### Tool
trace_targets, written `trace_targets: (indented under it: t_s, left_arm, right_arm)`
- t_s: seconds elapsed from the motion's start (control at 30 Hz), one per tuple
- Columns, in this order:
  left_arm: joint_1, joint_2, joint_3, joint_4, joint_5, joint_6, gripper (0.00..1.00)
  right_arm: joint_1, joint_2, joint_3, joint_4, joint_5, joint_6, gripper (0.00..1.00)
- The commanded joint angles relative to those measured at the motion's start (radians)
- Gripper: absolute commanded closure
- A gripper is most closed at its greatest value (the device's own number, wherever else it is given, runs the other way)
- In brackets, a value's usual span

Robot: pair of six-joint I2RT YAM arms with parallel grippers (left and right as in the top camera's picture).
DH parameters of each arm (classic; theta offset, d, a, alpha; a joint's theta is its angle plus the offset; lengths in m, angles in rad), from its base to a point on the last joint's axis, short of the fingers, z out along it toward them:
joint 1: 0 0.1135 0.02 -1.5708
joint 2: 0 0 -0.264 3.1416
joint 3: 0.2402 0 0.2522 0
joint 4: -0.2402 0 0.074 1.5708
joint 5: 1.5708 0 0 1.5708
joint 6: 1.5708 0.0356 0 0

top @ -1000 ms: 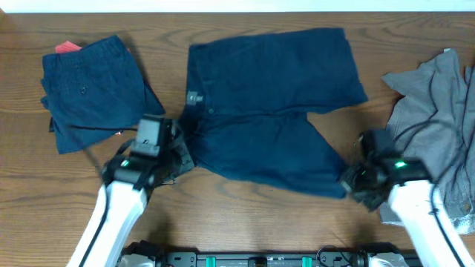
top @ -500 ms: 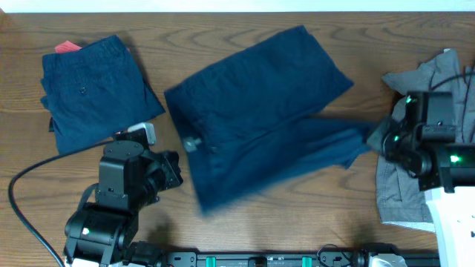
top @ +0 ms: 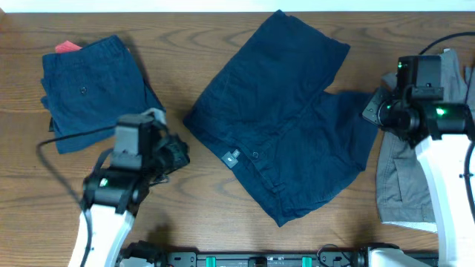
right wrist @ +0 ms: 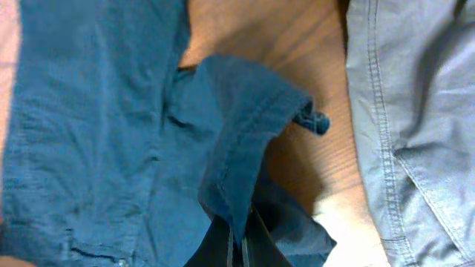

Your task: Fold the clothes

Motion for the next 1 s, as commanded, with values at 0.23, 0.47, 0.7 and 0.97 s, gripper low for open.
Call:
trace_targets:
  t_s: [0.23, 0.47, 0.7, 0.97]
  left_arm:
    - [-0.130, 0.365, 0.019, 0.092, 0.129, -0.056, 0.56]
    - [-0.145, 0.614, 0.019, 0.241, 0.129, -0.056, 0.60]
    - [-0.146, 0.762, 0.019, 0.328, 0.129, -0.056, 0.60]
    - [-0.130, 0.800, 0.023, 0.568, 0.012, -0.056, 0.94]
  right_arm:
    - [-0.007, 0.008, 0.012, -0.012, 0.031, -0.019, 0.99]
    - [-0.007, 0.008, 0.012, -0.035, 0.049, -0.018, 0.99]
    - [-0.007, 0.008, 0.012, -0.044, 0.052, -0.018, 0.99]
    - [-0.006, 0.008, 0.012, -0.051, 0.052, -0.018, 0.99]
